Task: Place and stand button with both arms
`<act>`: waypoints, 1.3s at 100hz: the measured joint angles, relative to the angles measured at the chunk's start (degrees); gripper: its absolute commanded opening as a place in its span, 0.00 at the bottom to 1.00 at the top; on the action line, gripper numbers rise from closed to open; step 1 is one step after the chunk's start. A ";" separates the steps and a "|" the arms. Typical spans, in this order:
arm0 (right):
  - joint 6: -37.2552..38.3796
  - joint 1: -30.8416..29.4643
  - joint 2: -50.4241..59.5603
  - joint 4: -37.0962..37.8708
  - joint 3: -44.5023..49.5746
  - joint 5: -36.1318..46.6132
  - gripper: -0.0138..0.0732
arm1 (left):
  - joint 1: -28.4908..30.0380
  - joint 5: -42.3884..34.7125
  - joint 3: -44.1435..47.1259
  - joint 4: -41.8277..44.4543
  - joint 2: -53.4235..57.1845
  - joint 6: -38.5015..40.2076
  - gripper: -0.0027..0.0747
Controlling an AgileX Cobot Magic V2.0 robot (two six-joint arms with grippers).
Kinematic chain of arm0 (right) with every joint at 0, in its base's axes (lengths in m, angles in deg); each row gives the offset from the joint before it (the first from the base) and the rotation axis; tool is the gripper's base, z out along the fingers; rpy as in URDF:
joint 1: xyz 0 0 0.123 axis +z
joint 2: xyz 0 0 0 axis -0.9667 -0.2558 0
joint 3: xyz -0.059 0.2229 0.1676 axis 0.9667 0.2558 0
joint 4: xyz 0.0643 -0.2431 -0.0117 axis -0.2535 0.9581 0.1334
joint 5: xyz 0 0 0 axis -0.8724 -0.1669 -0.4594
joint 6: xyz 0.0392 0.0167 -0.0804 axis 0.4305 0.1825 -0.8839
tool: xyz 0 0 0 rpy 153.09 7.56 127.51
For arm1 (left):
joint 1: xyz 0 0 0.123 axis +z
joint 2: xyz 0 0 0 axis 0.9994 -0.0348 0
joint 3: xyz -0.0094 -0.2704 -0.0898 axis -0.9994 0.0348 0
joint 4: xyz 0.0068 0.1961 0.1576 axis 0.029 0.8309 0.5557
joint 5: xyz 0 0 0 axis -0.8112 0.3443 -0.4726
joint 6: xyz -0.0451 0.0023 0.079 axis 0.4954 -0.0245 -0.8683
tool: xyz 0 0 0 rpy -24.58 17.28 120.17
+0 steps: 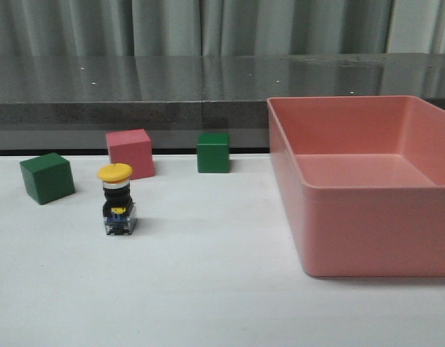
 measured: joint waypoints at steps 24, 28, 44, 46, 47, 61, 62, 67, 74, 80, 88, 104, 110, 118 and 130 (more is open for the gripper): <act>0.00 0.00 0.00 0.00 0.00 0.00 0.07 | 0.00 -1.11 7.02 28.07 9.66 28.56 0.01; 0.00 0.00 0.00 0.00 0.00 0.00 0.07 | 0.28 -1.11 8.40 29.16 11.33 29.64 0.01; 0.00 0.00 0.00 0.00 0.00 0.00 0.07 | 3.44 -1.11 13.47 29.99 16.94 31.12 0.01; 0.00 0.00 0.00 0.00 0.00 0.00 0.07 | 4.04 -1.11 14.05 29.74 17.66 31.13 0.01; 0.00 0.00 0.00 0.00 0.00 0.00 0.07 | 4.23 -1.11 14.25 29.64 17.89 31.13 0.01; 0.00 0.00 0.00 0.00 0.00 0.00 0.07 | 7.94 -0.99 17.72 28.70 22.22 31.48 0.01; 0.00 0.00 0.00 0.00 0.00 0.00 0.07 | 8.12 -0.99 17.81 28.56 22.60 31.48 0.01; 0.00 0.00 0.00 0.00 0.00 0.00 0.07 | 9.46 -1.45 17.81 27.73 23.68 31.48 0.01; 0.00 0.00 0.00 0.00 0.00 0.00 0.07 | 11.10 -2.88 17.81 25.64 24.89 31.48 0.01; 0.00 0.00 0.00 0.00 0.00 0.00 0.07 | 12.08 -2.46 17.81 24.16 25.27 31.48 0.01; 0.00 0.00 0.00 0.00 0.00 0.00 0.07 | 12.74 -2.48 17.81 23.32 25.41 31.48 0.01; 0.00 0.00 0.00 0.00 0.00 0.00 0.07 | 12.98 -2.48 17.81 22.94 25.51 31.48 0.01; 0.00 0.00 0.00 0.00 0.00 0.00 0.07 | 12.98 -2.48 17.81 22.90 25.51 31.48 0.01; 0.00 0.00 0.00 0.00 0.00 0.00 0.07 | 12.98 -2.48 17.81 22.90 25.51 31.48 0.01; 0.00 0.00 0.00 0.00 0.00 0.00 0.07 | 12.98 -2.48 17.81 22.90 25.51 31.48 0.01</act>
